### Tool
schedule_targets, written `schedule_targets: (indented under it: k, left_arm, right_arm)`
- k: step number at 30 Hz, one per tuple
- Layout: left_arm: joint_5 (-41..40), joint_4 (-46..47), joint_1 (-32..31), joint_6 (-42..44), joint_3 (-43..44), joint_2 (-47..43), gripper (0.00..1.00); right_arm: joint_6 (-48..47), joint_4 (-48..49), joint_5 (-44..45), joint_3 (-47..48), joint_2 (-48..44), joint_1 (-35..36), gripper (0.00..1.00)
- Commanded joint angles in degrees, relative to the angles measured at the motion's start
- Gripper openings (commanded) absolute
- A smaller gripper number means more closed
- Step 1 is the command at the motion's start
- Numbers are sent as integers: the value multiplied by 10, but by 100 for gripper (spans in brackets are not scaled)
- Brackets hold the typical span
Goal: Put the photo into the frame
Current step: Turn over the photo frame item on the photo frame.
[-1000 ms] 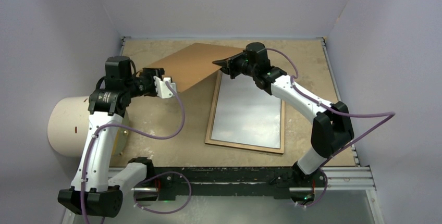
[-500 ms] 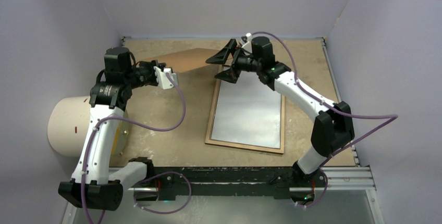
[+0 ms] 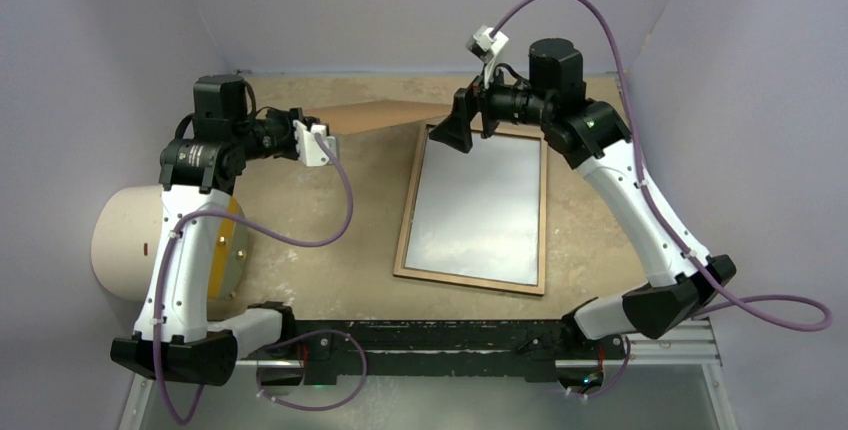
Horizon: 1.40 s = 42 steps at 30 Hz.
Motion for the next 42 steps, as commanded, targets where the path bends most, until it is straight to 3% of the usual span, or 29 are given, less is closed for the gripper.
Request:
schedule_targets:
  k: [1,10,25,27,30,34,35,36,38,42]
  left_arm:
    - [21,-1,2,33,24,-7,0]
    - [33,-93,0,95,56,10,0]
    - [33,-110,-1,110,58,11,0]
    - [34,-109,-1,111,60,12,0]
    - [37,-104,-1,103,65,13,0]
    - [42,-80,-1,78,69,12,0]
    - [44,-64,-1,58,69,10,13]
    - [46,-39,-1,32,67,6,34]
    - [51,29,-1,-26,53,-10,58]
    - [1,268,-1,-229,-2,-43,83]
  right_arm:
    - [-159,-36,6,-13,13,25,98]
    - [-258,121,-33,-131,-29,73,99]
    - [-307,138,-21,-121,35,123,83]
    - [-309,143,-6,-122,40,131,76]
    - [-308,157,20,-117,55,139,57]
    - [-287,175,65,-99,79,140,18]
    - [-274,184,78,-96,84,139,8]
    - [-260,193,86,-95,88,139,0]
    - [-233,212,100,-96,91,139,0]
    - [-162,287,106,-123,72,138,0]
